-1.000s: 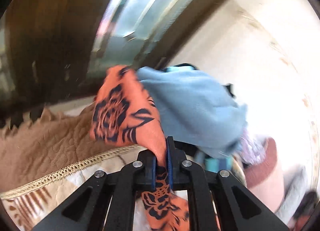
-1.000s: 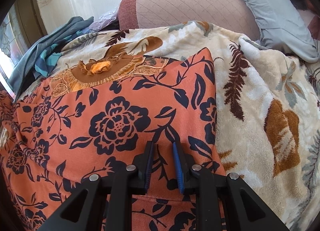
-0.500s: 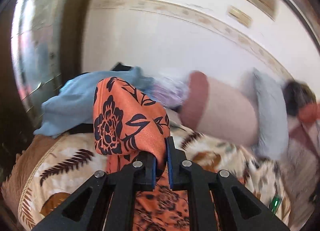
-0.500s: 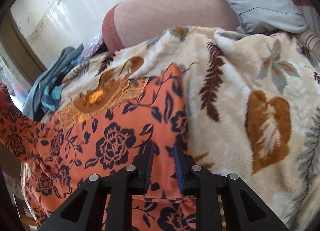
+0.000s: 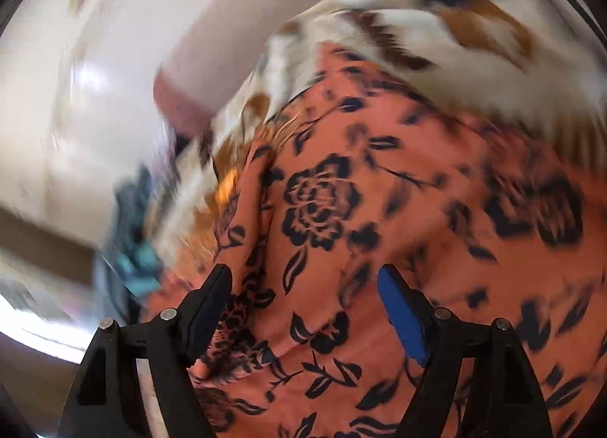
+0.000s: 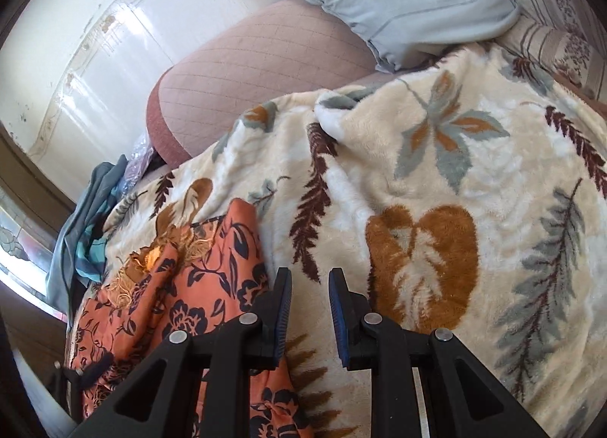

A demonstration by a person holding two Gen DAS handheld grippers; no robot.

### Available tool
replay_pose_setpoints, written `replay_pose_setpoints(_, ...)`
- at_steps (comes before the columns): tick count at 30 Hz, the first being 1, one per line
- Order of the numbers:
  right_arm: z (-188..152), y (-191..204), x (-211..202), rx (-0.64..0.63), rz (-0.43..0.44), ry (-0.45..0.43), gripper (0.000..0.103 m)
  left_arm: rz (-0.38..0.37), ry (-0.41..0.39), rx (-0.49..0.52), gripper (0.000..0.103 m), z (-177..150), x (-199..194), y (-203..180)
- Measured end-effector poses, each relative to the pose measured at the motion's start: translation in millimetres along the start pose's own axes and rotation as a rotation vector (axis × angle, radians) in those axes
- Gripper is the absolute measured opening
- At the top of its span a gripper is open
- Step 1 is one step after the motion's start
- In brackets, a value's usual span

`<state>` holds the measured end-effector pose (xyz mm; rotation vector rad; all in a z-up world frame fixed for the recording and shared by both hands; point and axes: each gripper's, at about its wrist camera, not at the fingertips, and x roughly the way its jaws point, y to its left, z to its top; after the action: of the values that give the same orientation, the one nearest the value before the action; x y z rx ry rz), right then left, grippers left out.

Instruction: Fold small clothes

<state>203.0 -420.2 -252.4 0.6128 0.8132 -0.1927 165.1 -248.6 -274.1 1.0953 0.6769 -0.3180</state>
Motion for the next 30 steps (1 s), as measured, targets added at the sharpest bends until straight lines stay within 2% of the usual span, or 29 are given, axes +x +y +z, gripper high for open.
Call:
replay_pose_setpoints(1,1,3,-2,-0.016,0.006,-0.011,0.023,0.018,-0.045,0.039,0.080,-7,-12,-7)
replay_pose_setpoints(3,2,8,-5,-0.040,0.025,-0.026,0.023,0.013,-0.094,0.023,0.082,-23,-34,1)
replay_pose_setpoints(5,1,11,-7,-0.047,0.057,-0.024,0.023,-0.004,-0.093,-0.059,0.082,-42,-44,26)
replay_pose_setpoints(7,-1,17,-6,-0.056,0.126,0.003,0.023,-0.007,-0.081,-0.178,0.082,-64,-45,61)
replay_pose_setpoints(9,-4,30,-3,-0.079,0.217,0.053,0.023,0.031,-0.036,-0.339,0.083,-88,-34,107)
replay_pose_setpoints(12,-18,56,-1,-0.152,0.273,0.083,0.023,0.101,0.058,-0.587,0.083,-123,-3,174)
replay_pose_setpoints(14,-29,75,1,-0.194,0.288,0.109,0.023,0.097,0.095,-0.757,0.083,-142,18,203)
replay_pose_setpoints(17,-46,96,5,-0.236,0.290,0.123,0.023,0.067,0.101,-0.990,0.083,-164,41,223)
replay_pose_setpoints(19,-55,112,3,-0.279,0.274,0.110,0.023,0.021,0.135,-1.067,0.083,-172,61,219)
replay_pose_setpoints(22,-64,141,-4,-0.356,0.277,0.088,0.023,-0.060,0.291,-1.076,0.083,-181,100,200)
replay_pose_setpoints(23,-65,156,-3,-0.394,0.261,0.082,0.029,-0.090,0.348,-1.066,0.083,-186,112,193)
replay_pose_setpoints(24,-65,170,1,-0.432,0.241,0.080,0.053,-0.126,0.369,-1.077,0.083,-190,117,190)
replay_pose_setpoints(26,-64,201,13,-0.477,0.207,0.086,0.087,-0.169,0.343,-1.142,0.085,-203,114,192)
replay_pose_setpoints(30,-68,259,52,-0.605,0.078,0.129,0.085,-0.237,0.317,-1.182,0.087,-216,118,193)
